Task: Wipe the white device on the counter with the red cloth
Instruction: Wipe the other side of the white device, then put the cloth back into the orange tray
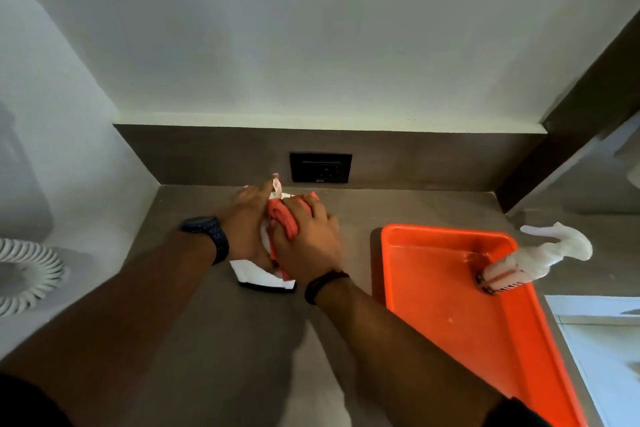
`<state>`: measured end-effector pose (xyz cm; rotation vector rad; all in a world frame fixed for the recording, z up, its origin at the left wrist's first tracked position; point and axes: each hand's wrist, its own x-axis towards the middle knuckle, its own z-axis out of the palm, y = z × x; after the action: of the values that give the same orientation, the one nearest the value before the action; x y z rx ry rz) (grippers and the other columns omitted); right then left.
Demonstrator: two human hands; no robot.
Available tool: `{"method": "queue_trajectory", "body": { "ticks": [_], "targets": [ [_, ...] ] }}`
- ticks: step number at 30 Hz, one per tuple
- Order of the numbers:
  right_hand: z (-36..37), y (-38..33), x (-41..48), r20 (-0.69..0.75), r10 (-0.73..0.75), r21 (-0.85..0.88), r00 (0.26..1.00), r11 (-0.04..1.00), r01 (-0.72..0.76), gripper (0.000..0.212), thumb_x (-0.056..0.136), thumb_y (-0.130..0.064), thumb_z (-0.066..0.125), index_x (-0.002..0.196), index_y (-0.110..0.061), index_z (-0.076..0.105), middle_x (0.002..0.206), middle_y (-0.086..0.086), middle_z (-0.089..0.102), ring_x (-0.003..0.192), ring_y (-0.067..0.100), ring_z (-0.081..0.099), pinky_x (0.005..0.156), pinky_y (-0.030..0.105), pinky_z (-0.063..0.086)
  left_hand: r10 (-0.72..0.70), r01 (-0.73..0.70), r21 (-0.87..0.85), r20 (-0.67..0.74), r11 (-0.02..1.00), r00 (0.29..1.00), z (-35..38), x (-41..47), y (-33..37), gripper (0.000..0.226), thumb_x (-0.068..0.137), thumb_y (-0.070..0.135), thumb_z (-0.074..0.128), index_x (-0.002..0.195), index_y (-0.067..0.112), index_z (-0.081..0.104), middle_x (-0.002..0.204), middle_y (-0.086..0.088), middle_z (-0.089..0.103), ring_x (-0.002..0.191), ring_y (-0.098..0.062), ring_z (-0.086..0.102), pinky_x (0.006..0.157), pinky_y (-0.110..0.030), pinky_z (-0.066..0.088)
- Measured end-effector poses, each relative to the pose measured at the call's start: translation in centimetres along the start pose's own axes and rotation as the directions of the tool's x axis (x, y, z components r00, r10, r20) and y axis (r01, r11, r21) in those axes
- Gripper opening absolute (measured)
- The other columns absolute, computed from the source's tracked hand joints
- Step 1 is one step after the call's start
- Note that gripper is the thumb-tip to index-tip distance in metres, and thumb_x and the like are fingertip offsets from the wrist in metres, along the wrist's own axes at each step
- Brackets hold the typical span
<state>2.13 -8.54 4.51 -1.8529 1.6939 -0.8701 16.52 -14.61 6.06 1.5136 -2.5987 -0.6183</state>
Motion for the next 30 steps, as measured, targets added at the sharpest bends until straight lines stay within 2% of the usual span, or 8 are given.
{"method": "queue_trajectory", "body": {
  "ticks": [4,7,10,16,23,25,27,30],
  "targets": [
    [0.0,-0.6,0.8,-0.013,0.174,-0.001,0.985,0.985,-0.174,0.033,0.095,-0.039,0.047,0.120,-0.023,0.060,0.138,0.007,0.053,0.124,0.034,0.049,0.104,0.046,0.040,-0.054,0.055,-0.087,0.007,0.995,0.998,-0.2,-0.1,0.3,0.162,0.014,0.077,0.075,0.147,0.021,0.002,0.140,-0.005,0.048,0.128,-0.028,0.044,0.107,-0.044,0.038],
    [0.3,-1.3,0.6,0.069,0.072,-0.141,0.995,0.988,-0.061,0.032,0.093,-0.037,0.049,0.118,-0.022,0.062,0.143,0.011,0.047,0.121,0.039,0.046,0.100,0.048,0.042,-0.074,0.077,-0.079,0.044,0.994,0.996,-0.2,0.1,0.1,0.161,0.022,0.064,0.084,0.148,0.019,-0.004,0.140,-0.011,0.046,0.130,-0.032,0.041,0.108,-0.051,0.036],
    [-0.8,-0.8,0.6,0.059,-0.002,-0.081,0.998,0.997,0.007,0.030,0.089,-0.033,0.053,0.113,-0.020,0.066,0.133,0.014,0.057,0.119,0.039,0.051,0.099,0.049,0.042,-0.049,0.052,-0.058,0.042,0.997,0.998,0.0,0.2,-0.2,0.164,0.018,0.075,0.077,0.148,0.020,-0.008,0.141,-0.012,0.046,0.131,-0.032,0.041,0.108,-0.052,0.037],
    [-2.5,1.1,2.1,-0.076,0.256,0.021,0.964,0.967,-0.255,0.027,0.085,-0.027,0.059,0.109,-0.019,0.070,0.125,0.010,0.062,0.106,0.034,0.061,0.099,0.045,0.047,-0.097,0.097,-0.004,0.024,0.995,0.995,0.2,0.0,-0.4,0.163,0.014,0.080,0.071,0.146,0.029,-0.010,0.150,-0.014,0.036,0.136,-0.033,0.035,0.107,-0.049,0.039],
    [-6.1,5.7,-1.7,-0.295,0.321,0.063,0.900,0.946,-0.317,0.028,0.081,-0.019,0.065,0.108,-0.015,0.069,0.123,0.015,0.063,0.114,0.036,0.058,0.099,0.049,0.045,-0.104,0.099,0.062,0.084,0.993,0.991,0.0,0.0,-0.4,0.156,0.018,0.083,0.073,0.146,0.034,-0.004,0.155,-0.006,0.028,0.141,-0.031,0.023,0.111,-0.053,0.033],
    [-7.3,7.4,-3.6,-0.321,0.359,0.021,0.876,0.928,-0.372,0.031,0.081,-0.018,0.067,0.111,-0.015,0.068,0.128,0.015,0.061,0.117,0.036,0.056,0.099,0.045,0.043,-0.060,0.050,0.125,0.083,0.991,0.995,-0.1,0.0,0.3,0.153,0.023,0.088,0.069,0.147,0.030,0.001,0.157,-0.004,0.021,0.144,-0.031,0.015,0.115,-0.054,0.025],
    [-8.3,9.3,-5.6,-0.305,0.399,-0.041,0.865,0.902,-0.430,0.034,0.082,-0.018,0.066,0.115,-0.015,0.067,0.133,0.016,0.058,0.120,0.038,0.055,0.099,0.044,0.039,0.075,-0.067,0.192,-0.034,0.979,0.997,0.2,0.2,1.9,0.143,0.035,0.097,0.054,0.148,0.025,0.005,0.158,-0.005,0.018,0.146,-0.027,0.010,0.119,-0.050,0.015],
    [-9.3,12.1,-8.5,-0.220,0.453,-0.199,0.864,0.846,-0.494,0.035,0.086,-0.027,0.062,0.120,-0.019,0.063,0.137,0.012,0.055,0.120,0.037,0.053,0.100,0.041,0.036,0.244,-0.222,0.159,-0.131,0.962,0.961,2.5,0.7,6.5,0.127,0.051,0.097,0.042,0.148,0.023,0.006,0.159,-0.007,0.018,0.146,-0.022,0.009,0.118,-0.040,0.004]
  ]
}}
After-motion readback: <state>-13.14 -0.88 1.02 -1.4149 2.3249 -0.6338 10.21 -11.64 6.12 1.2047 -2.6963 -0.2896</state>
